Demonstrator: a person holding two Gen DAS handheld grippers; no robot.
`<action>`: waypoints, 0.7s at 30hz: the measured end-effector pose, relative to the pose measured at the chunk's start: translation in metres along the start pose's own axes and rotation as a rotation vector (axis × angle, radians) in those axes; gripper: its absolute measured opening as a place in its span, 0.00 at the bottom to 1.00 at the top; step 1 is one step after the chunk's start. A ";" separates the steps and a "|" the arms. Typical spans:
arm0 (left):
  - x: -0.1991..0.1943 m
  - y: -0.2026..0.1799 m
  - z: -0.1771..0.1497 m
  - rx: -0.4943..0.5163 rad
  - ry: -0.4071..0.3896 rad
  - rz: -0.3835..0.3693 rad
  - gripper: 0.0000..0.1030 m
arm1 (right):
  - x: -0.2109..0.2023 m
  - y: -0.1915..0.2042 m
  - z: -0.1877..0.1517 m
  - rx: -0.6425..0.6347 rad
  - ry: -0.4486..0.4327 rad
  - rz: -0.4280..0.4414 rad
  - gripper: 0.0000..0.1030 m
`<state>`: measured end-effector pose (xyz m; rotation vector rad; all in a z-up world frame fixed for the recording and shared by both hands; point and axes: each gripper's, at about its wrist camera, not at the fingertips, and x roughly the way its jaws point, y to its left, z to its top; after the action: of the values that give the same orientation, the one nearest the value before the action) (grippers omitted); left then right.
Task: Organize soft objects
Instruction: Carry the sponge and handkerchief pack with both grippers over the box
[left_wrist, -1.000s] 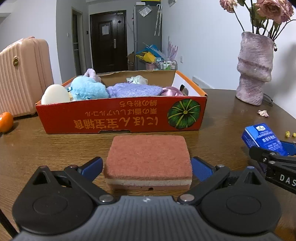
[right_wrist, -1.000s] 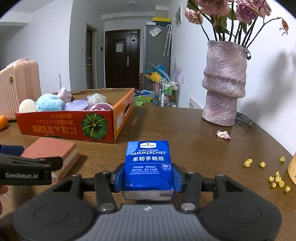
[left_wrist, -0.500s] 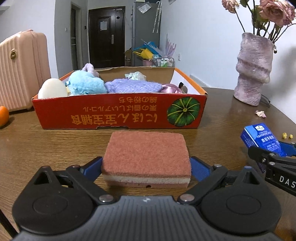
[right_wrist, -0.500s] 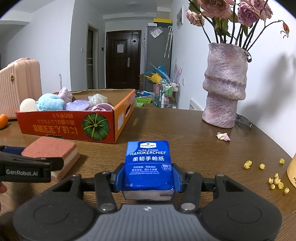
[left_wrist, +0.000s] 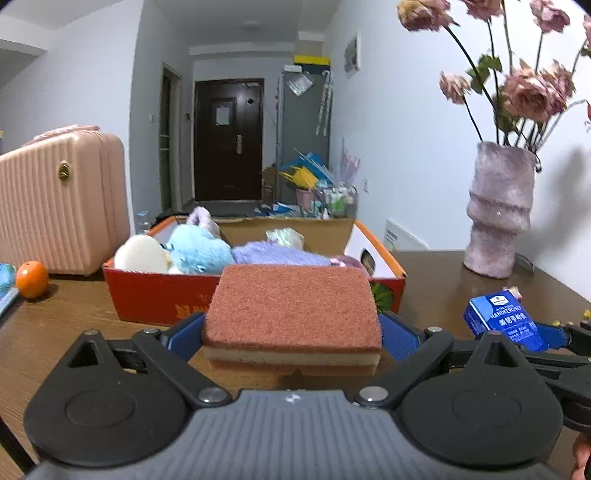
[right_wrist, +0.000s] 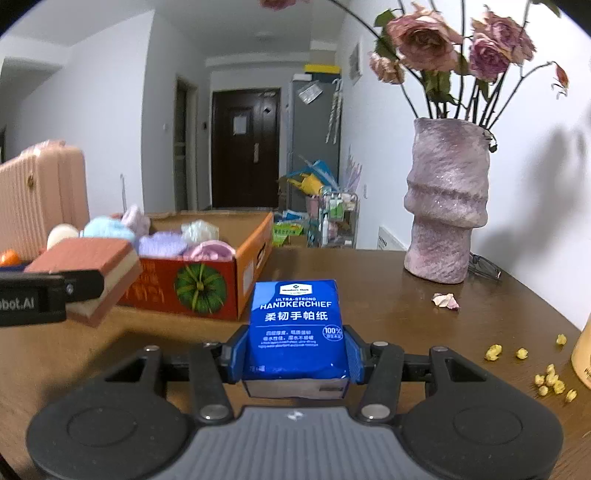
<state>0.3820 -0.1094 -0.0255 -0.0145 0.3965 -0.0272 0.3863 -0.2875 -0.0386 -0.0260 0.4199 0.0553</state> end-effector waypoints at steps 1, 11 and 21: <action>-0.001 0.000 0.002 -0.004 -0.008 0.006 0.96 | 0.000 0.001 0.002 0.014 -0.011 0.003 0.49; 0.002 0.022 0.022 -0.074 -0.087 0.092 0.96 | 0.011 0.029 0.018 0.071 -0.114 0.016 0.49; 0.028 0.049 0.042 -0.139 -0.130 0.147 0.96 | 0.040 0.066 0.033 0.057 -0.157 0.047 0.49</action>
<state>0.4252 -0.0606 0.0015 -0.1237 0.2678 0.1458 0.4324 -0.2189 -0.0260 0.0441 0.2647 0.0913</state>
